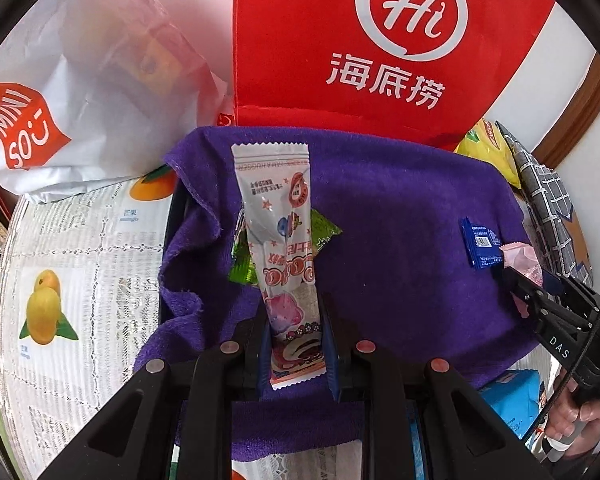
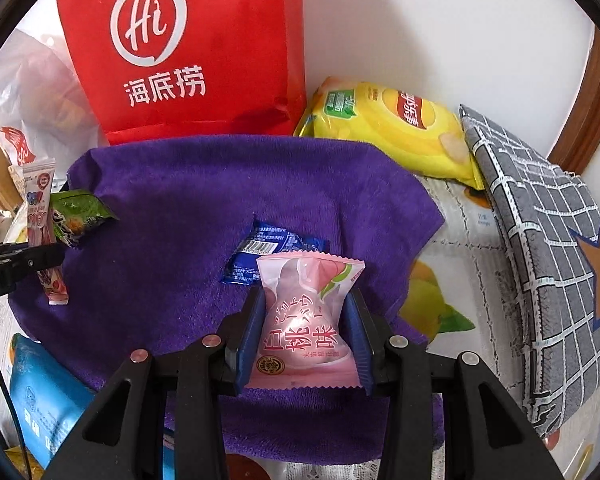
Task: Organize snacks
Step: 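Lower both packets onto the purple towel and open both tools, then withdraw both tools from the towel toward the remaining snacks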
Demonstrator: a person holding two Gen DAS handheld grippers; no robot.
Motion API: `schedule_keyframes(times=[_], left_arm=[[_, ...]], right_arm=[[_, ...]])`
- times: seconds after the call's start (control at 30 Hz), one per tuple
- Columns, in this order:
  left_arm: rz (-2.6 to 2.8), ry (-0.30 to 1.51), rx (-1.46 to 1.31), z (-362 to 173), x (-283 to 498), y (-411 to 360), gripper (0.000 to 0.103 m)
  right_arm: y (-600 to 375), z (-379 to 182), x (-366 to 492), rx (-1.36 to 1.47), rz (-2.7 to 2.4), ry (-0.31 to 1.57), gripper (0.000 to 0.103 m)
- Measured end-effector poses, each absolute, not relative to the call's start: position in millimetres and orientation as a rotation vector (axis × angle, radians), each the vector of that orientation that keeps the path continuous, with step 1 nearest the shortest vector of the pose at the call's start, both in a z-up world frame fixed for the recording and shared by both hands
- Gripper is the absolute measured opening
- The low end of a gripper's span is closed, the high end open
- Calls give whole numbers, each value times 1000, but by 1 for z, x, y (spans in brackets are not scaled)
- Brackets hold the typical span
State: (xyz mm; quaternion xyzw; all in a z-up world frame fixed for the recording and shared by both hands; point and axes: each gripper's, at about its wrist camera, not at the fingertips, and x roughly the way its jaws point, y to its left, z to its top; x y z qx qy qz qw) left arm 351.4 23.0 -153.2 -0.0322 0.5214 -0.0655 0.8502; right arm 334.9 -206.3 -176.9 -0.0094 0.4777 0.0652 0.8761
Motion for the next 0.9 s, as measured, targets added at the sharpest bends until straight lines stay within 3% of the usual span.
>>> schedule_keyframes(times=[0.2, 0.33, 0.37, 0.43, 0.5, 0.9], left_arm=[[-155, 1100, -68, -155, 351, 20, 22], [-163, 1100, -57, -153, 349, 17, 26], [-164, 1101, -56, -153, 349, 15, 28], [-167, 1096, -57, -149, 346, 13, 46], [-158, 1074, -48, -143, 341, 16, 51], [-139, 1017, -43, -116, 304, 28, 53]], right_arm=[[-207, -174, 334, -17, 136, 998, 45], [-207, -163, 329, 0, 161, 987, 57], [-208, -160, 327, -7, 155, 980, 62], [-209, -153, 320, -18, 143, 960, 64], [-213, -148, 315, -22, 134, 948, 64], [-253, -142, 264, 65, 57, 949, 64]])
